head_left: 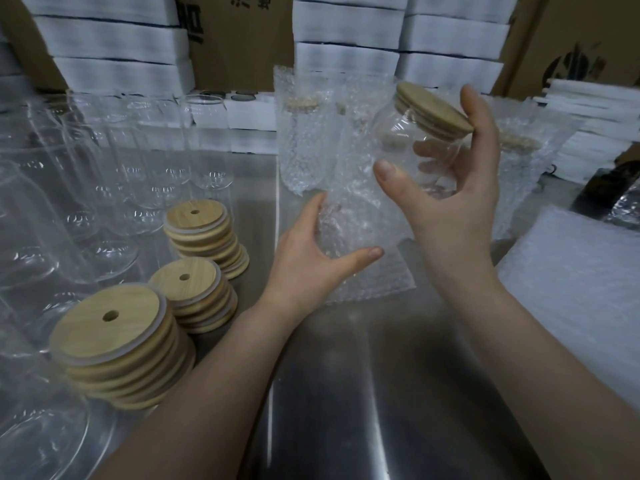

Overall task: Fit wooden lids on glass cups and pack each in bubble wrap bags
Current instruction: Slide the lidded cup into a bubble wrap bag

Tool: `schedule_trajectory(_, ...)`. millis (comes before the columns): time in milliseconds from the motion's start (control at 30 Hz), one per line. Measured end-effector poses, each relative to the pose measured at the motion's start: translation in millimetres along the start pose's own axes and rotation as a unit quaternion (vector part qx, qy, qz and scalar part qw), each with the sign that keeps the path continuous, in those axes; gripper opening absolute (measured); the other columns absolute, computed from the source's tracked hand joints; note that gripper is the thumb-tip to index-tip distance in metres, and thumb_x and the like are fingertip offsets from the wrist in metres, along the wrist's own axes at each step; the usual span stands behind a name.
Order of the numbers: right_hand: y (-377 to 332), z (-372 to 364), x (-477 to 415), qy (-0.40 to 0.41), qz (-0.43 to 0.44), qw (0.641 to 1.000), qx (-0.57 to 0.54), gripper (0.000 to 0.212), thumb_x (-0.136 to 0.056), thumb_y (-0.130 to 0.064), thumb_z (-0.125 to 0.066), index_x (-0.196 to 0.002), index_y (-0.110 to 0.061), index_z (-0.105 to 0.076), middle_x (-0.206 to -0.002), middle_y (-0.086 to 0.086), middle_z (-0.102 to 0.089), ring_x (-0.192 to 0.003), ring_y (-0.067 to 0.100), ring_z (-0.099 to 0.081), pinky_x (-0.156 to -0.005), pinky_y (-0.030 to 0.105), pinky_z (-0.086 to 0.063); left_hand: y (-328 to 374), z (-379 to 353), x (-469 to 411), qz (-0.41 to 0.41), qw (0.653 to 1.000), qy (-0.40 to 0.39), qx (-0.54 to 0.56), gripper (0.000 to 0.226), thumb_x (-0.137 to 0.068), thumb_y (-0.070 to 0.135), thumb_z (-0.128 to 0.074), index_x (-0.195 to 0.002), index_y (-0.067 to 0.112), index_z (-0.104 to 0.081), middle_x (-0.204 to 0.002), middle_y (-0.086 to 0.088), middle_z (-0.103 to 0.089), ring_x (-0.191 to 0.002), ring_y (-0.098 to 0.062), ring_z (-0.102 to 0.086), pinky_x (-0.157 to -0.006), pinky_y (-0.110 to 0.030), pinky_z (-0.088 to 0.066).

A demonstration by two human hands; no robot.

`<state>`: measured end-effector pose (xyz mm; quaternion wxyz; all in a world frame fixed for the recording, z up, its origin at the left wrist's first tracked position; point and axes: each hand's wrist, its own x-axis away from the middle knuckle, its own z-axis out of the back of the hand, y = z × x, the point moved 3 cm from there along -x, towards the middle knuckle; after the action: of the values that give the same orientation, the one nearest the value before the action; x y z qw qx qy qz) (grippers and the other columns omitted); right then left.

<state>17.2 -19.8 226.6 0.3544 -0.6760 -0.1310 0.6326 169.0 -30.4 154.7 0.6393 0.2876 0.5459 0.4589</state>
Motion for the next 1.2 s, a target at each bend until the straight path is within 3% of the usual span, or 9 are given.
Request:
schedule_trajectory(100,-0.9,-2.5,1.5,-0.013,0.005,1.0,0.0,0.085,-0.077,-0.031,-0.083,-0.147,-0.017,-0.037,-0.141,-0.011,-0.045,-0.126,0.012,-0.052,-0.103,0.04,-0.047,4.3,0.6,1.7,0.0,1.0,0.004,0.011,0.09,-0.064,0.051,-0.084,-0.142,0.025,-0.046,-0.132,0.017,-0.059,-0.121,0.007,-0.052,-0.101,-0.013,-0.041)
schedule_trajectory(333,-0.7,-6.3,3.6,-0.062,-0.01,0.998,0.026,0.07,-0.073,-0.029,-0.085,-0.131,-0.028,-0.046,-0.129,-0.018,-0.05,-0.112,0.01,-0.057,-0.097,0.031,-0.049,7.9,1.0,1.2,0.012,0.999,0.015,0.038,0.094,-0.058,0.06,-0.078,-0.139,0.021,-0.05,-0.133,0.007,-0.06,-0.126,-0.007,-0.053,-0.109,-0.037,-0.043)
schedule_trajectory(500,0.2,-8.5,3.1,-0.083,-0.02,0.996,0.024,0.064,-0.073,-0.03,-0.085,-0.125,-0.031,-0.048,-0.123,-0.021,-0.052,-0.106,0.012,-0.059,-0.089,0.019,-0.047,11.1,2.0,0.7,0.021,0.998,0.022,0.063,0.089,-0.061,0.054,-0.08,-0.137,0.016,-0.052,-0.131,0.001,-0.062,-0.125,-0.013,-0.056,-0.108,-0.042,-0.044)
schedule_trajectory(667,3.0,-10.5,4.2,-0.102,-0.036,0.994,0.011,0.062,-0.073,-0.034,-0.084,-0.124,-0.035,-0.049,-0.117,-0.024,-0.055,-0.102,0.006,-0.059,-0.079,0.012,-0.045,13.7,2.3,-0.4,0.036,0.994,0.023,0.102,0.099,-0.059,0.051,-0.083,-0.142,0.011,-0.047,-0.139,-0.01,-0.056,-0.131,-0.025,-0.052,-0.109,-0.047,-0.042)
schedule_trajectory(933,4.3,-18.0,6.2,-0.135,-0.044,0.989,-0.031,0.046,-0.079,-0.027,-0.076,-0.119,-0.027,-0.053,-0.117,-0.021,-0.058,-0.105,-0.008,-0.056,-0.091,0.012,-0.043,17.7,4.3,-2.1,0.035,0.988,0.05,0.14,0.101,-0.054,0.051,-0.085,-0.14,0.012,-0.049,-0.136,-0.008,-0.059,-0.128,-0.023,-0.055,-0.108,-0.047,-0.044)
schedule_trajectory(1133,2.3,-18.8,6.3,-0.147,-0.063,0.987,-0.016,0.037,-0.081,-0.032,-0.069,-0.115,-0.029,-0.055,-0.111,-0.022,-0.059,-0.106,-0.005,-0.056,-0.095,0.019,-0.046,18.4,5.5,-3.1,0.031,0.985,0.058,0.162,0.099,-0.053,0.047,-0.088,-0.137,0.008,-0.051,-0.13,-0.008,-0.063,-0.123,-0.02,-0.059,-0.105,-0.047,-0.046)
schedule_trajectory(1200,1.3,-17.6,4.8,-0.142,-0.069,0.987,-0.001,0.031,-0.083,-0.035,-0.064,-0.113,-0.03,-0.057,-0.113,-0.018,-0.06,-0.109,0.001,-0.056,-0.097,0.028,-0.047,17.6,6.4,-2.9,0.029,0.984,0.052,0.166,0.094,-0.055,0.042,-0.087,-0.135,0.008,-0.052,-0.125,-0.005,-0.066,-0.117,-0.018,-0.063,-0.103,-0.047,-0.049)
